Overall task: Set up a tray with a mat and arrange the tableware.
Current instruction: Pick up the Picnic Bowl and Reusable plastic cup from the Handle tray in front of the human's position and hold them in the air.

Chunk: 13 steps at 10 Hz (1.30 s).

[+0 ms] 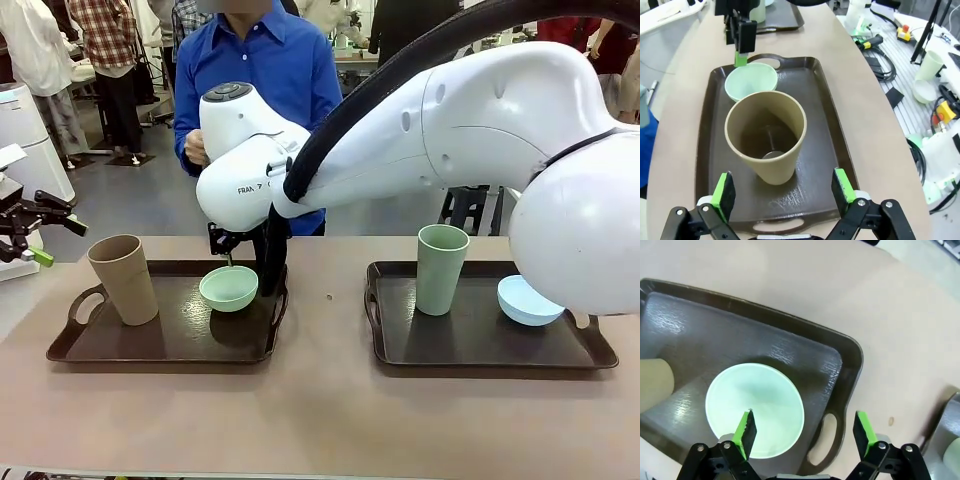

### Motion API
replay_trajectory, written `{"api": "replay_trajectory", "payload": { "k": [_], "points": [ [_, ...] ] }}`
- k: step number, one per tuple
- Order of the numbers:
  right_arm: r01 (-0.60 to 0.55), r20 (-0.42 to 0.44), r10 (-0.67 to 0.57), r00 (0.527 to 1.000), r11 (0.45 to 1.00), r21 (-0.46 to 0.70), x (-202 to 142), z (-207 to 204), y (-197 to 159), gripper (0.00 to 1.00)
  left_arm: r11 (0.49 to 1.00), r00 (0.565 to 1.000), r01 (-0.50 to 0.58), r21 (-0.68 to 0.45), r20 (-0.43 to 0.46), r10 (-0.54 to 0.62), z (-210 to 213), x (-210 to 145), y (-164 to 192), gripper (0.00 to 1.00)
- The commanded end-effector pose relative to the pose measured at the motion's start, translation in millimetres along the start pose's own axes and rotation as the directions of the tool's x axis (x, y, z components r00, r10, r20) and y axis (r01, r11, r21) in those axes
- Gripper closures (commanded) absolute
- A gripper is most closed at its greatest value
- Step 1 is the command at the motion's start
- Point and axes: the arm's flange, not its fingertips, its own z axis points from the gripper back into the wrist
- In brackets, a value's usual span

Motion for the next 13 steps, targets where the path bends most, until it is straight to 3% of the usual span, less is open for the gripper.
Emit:
{"api": "replay_trajectory", "payload": {
  "k": [1,5,6,7,11,13],
  "points": [
    [0.051,-0.003,-0.051,0.999,0.998,0.028,-9.9,6.9,-4.8,0.00,1.000,1.000,0.029,-0.008,0.001,-0.029,2.7,1.4,-0.2,0.00],
    [0.167,-0.084,-0.163,0.983,0.985,0.051,-32.4,-7.3,-17.1,0.00,1.000,1.000,0.024,0.001,0.002,-0.024,-6.7,-5.0,2.7,0.00],
    [0.144,-0.072,-0.141,0.987,0.988,0.051,-36.1,-4.9,-19.0,0.00,1.000,1.000,-0.024,0.013,-0.002,0.025,-4.9,1.7,0.0,0.00],
    [0.112,-0.072,-0.110,0.991,0.993,0.025,-16.3,-9.0,-8.5,0.00,1.000,1.000,-0.002,-0.007,0.001,0.002,-4.2,-1.8,1.5,0.00],
    [0.121,-0.075,-0.118,0.990,0.992,0.033,-18.9,-8.9,-10.0,0.00,1.000,1.000,-0.006,-0.009,0.001,0.006,-5.1,-1.3,2.0,0.00],
    [0.165,-0.099,-0.157,0.983,0.983,0.083,-19.1,-26.6,-10.0,0.00,0.997,1.000,-0.003,-0.074,0.019,0.004,-16.8,-15.8,11.7,0.00]
  ]
}}
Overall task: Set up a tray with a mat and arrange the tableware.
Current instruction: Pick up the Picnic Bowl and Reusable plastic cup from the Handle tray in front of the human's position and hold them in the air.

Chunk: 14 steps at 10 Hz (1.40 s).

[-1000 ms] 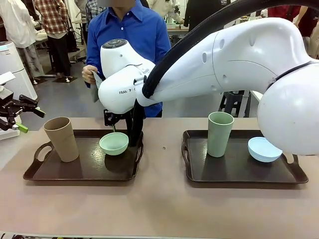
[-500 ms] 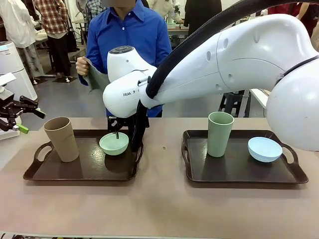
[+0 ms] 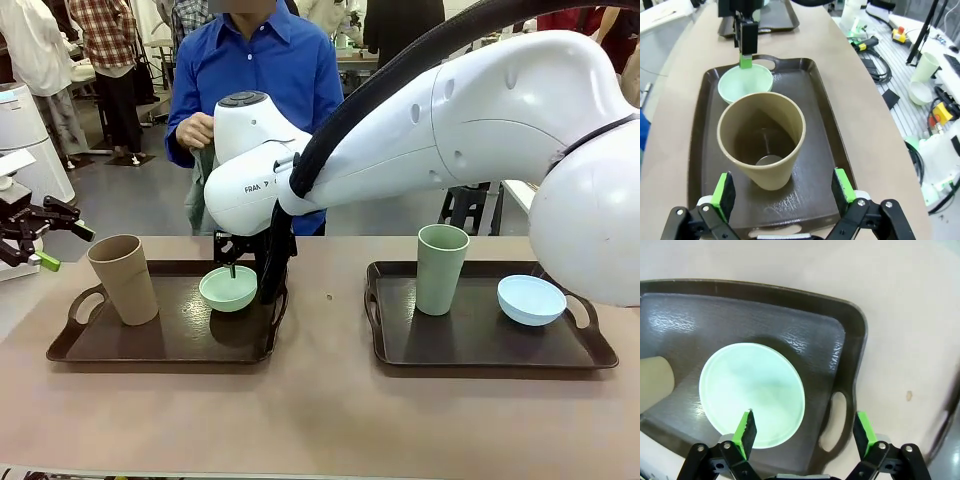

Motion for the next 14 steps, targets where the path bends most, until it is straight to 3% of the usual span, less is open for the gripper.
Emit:
{"api": "replay_trajectory", "payload": {
  "k": [1,8,14],
  "points": [
    [0.040,-0.013,-0.039,0.999,0.998,0.055,3.0,-13.8,-1.1,0.00,0.998,0.999,0.037,-0.045,0.004,-0.037,-0.3,-10.2,10.3,0.00],
    [0.052,0.024,-0.054,0.998,0.995,0.087,-2.2,-37.8,-1.4,0.00,0.996,0.995,0.051,-0.079,0.095,-0.043,-41.1,-53.4,33.1,0.00],
    [0.064,0.019,-0.066,0.998,0.993,0.098,-7.0,-43.3,-1.3,0.00,0.994,0.980,0.084,-0.076,0.184,-0.069,-76.7,-53.7,37.0,0.00]
  ]
}}
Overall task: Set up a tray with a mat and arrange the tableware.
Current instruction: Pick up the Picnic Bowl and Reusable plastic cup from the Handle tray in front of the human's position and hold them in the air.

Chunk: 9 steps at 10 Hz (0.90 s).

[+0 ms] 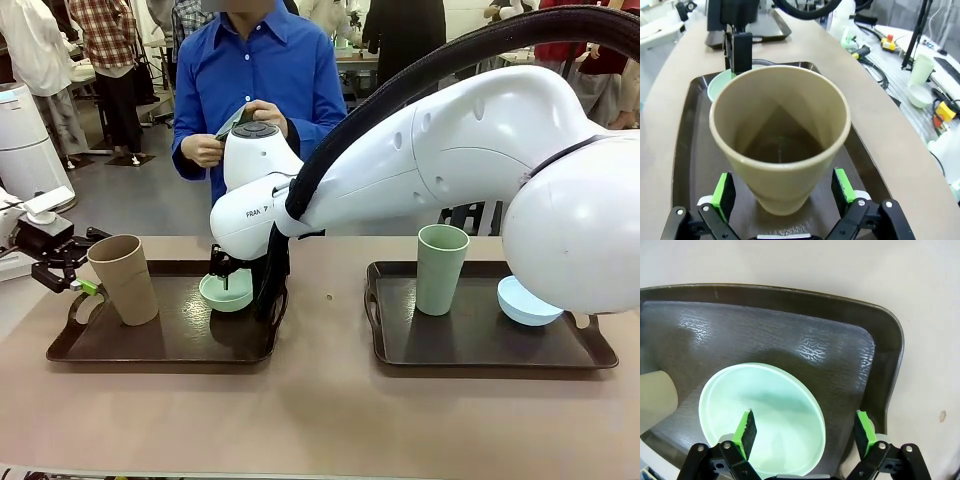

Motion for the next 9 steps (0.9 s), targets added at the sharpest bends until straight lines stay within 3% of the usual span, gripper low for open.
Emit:
{"api": "replay_trajectory", "payload": {
  "k": [1,2,3,4,5,6,7,8,9],
  "points": [
    [0.030,0.010,-0.031,0.999,0.999,0.012,-8.5,-3.3,-5.8,0.00,0.999,0.999,0.032,-0.020,0.029,-0.031,-15.4,0.5,3.7,0.00],
    [0.034,0.009,-0.034,0.999,0.999,0.016,-9.3,-4.4,-7.0,0.00,0.999,0.999,0.030,-0.033,0.025,-0.029,-23.1,0.7,5.1,0.00],
    [0.032,0.007,-0.032,0.999,0.999,0.022,-9.5,-6.7,-8.4,0.08,0.998,0.999,0.038,-0.040,0.031,-0.037,-29.8,2.7,7.3,0.00],
    [0.009,-0.001,-0.009,1.000,1.000,0.024,-10.8,-8.4,-9.0,0.59,0.998,0.999,0.039,-0.041,0.028,-0.038,-33.8,2.7,8.2,0.00],
    [0.000,-0.003,0.000,1.000,1.000,0.025,-11.5,-8.4,-9.0,0.68,0.998,0.998,0.046,-0.033,0.033,-0.045,-33.8,1.6,8.9,0.53],
    [-0.006,-0.005,0.006,1.000,1.000,0.028,-11.2,-8.2,-9.5,1.00,0.998,0.999,0.045,-0.034,0.030,-0.044,-34.8,1.9,8.9,0.54],
    [-0.005,-0.004,0.005,1.000,1.000,0.031,-10.6,-8.2,-10.5,1.00,0.999,0.999,0.045,-0.031,0.022,-0.044,-34.9,3.1,8.5,1.00],
    [-0.007,-0.005,0.007,1.000,1.000,0.030,-10.2,-7.9,-11.1,1.00,0.999,0.999,0.046,-0.025,0.021,-0.046,-33.4,4.6,7.9,1.00],
    [-0.007,0.002,0.007,1.000,1.000,0.026,-10.3,-7.0,-10.8,0.86,0.999,0.999,0.048,-0.023,0.018,-0.048,-32.6,6.1,7.3,1.00]
  ]
}}
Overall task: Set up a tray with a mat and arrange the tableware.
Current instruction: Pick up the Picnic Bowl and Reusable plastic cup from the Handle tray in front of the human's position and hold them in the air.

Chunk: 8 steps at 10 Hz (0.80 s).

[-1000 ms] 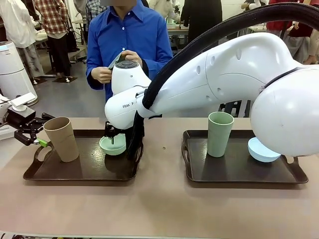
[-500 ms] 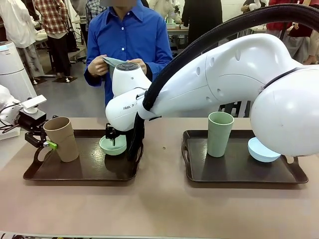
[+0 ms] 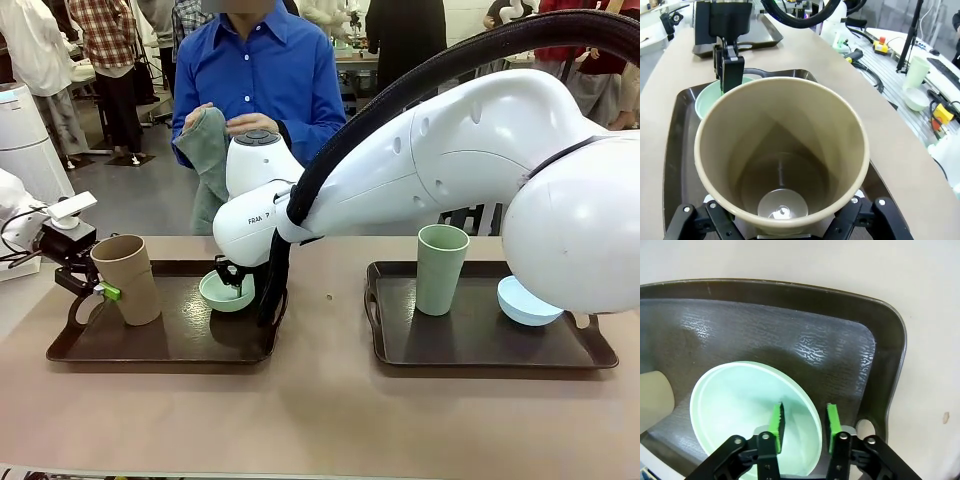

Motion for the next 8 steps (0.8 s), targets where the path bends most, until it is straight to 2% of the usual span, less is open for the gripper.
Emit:
{"api": "replay_trajectory", "payload": {
  "k": [1,2,3,4,5,7,8],
  "points": [
    [-0.011,0.010,0.011,1.000,1.000,0.008,-6.7,0.9,-6.3,0.97,0.999,0.999,0.033,0.032,-0.011,-0.033,-0.7,1.1,-3.0,0.67],
    [-0.015,0.011,0.015,1.000,1.000,0.003,-7.4,0.7,-5.3,1.00,0.999,0.999,0.031,0.034,-0.013,-0.031,0.0,0.7,-3.3,0.68],
    [-0.016,0.009,0.016,1.000,1.000,0.000,-7.9,0.5,-5.7,1.00,0.999,0.999,0.030,0.037,-0.016,-0.029,0.8,0.6,-3.9,1.00],
    [-0.014,0.008,0.014,1.000,1.000,-0.012,-8.7,0.2,-6.9,1.00,0.999,1.000,0.026,0.042,-0.018,-0.026,1.5,0.7,-4.5,0.68],
    [-0.006,0.008,0.006,1.000,1.000,-0.017,-8.8,0.0,-7.4,1.00,0.998,1.000,0.024,0.050,-0.020,-0.023,2.2,3.0,-5.4,1.00],
    [0.065,-0.020,-0.065,0.998,0.998,-0.002,-11.6,18.2,-3.9,1.00,0.998,0.999,-0.023,0.064,-0.036,0.025,9.7,21.6,-12.7,1.00],
    [0.065,-0.020,-0.066,0.998,0.998,-0.008,-16.7,37.6,-0.2,1.00,0.997,0.999,-0.011,0.072,-0.034,0.013,18.9,42.8,-24.4,1.00]
  ]
}}
